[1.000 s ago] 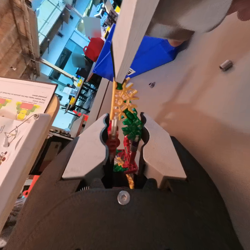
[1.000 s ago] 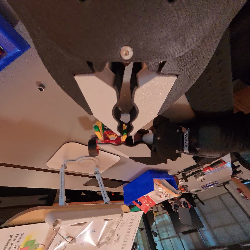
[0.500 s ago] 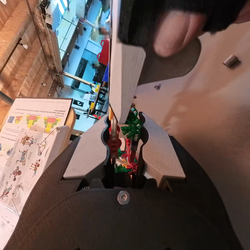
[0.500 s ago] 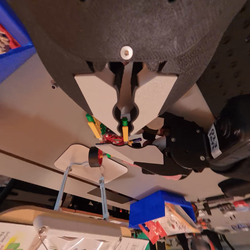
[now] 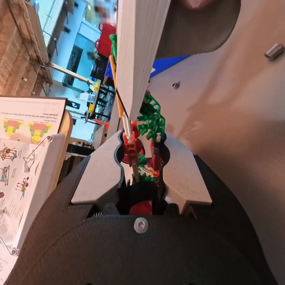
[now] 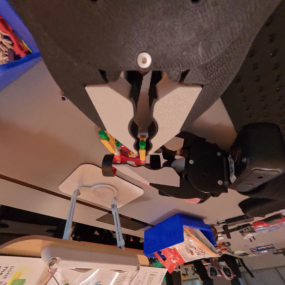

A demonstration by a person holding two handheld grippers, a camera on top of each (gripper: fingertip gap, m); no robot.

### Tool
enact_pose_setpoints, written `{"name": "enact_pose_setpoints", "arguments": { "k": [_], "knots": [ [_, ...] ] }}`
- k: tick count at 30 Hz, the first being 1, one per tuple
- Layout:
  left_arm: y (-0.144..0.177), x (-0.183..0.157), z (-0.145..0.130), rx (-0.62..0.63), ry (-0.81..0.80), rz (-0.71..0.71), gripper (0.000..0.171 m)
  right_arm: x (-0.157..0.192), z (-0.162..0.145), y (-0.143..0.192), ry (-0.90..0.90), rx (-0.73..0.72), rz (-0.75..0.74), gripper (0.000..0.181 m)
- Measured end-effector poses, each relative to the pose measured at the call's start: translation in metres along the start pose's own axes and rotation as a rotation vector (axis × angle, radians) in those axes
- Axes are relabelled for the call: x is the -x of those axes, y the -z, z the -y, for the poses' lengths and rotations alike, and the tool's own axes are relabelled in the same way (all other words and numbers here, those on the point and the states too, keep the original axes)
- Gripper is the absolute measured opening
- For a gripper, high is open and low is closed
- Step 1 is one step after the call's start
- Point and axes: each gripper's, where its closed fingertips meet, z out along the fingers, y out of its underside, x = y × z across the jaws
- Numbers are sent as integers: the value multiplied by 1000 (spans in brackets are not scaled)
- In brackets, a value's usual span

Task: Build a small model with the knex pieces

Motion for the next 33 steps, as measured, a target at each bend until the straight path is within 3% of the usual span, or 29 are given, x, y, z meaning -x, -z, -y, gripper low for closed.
{"name": "enact_pose_setpoints", "arguments": {
  "k": [5, 11, 16, 18, 21, 25, 33],
  "knots": [
    [-1, 3, -5, 89, -56, 8, 39, -7, -2, 0, 53, 36, -66, 4],
    [-11, 3, -12, 200, -121, 33, 37, -18, -7, -3, 211, 137, -256, 5],
    [-16, 4, -6, 184, -128, 41, 36, -23, -6, 0, 246, 153, -301, 5],
    [-15, 5, -6, 164, -111, 32, 37, -15, -2, -1, 215, 99, -223, 4],
    [-5, 13, 12, 17, -95, 27, 38, -3, 13, 9, 30, -44, 2, 3],
    [13, 19, 37, -194, -73, 46, 39, 15, 29, 23, -16, -161, 194, 3],
    [22, 21, 47, -310, -90, 96, 38, 28, 31, 28, -36, -192, 326, 4]
  ]
}}
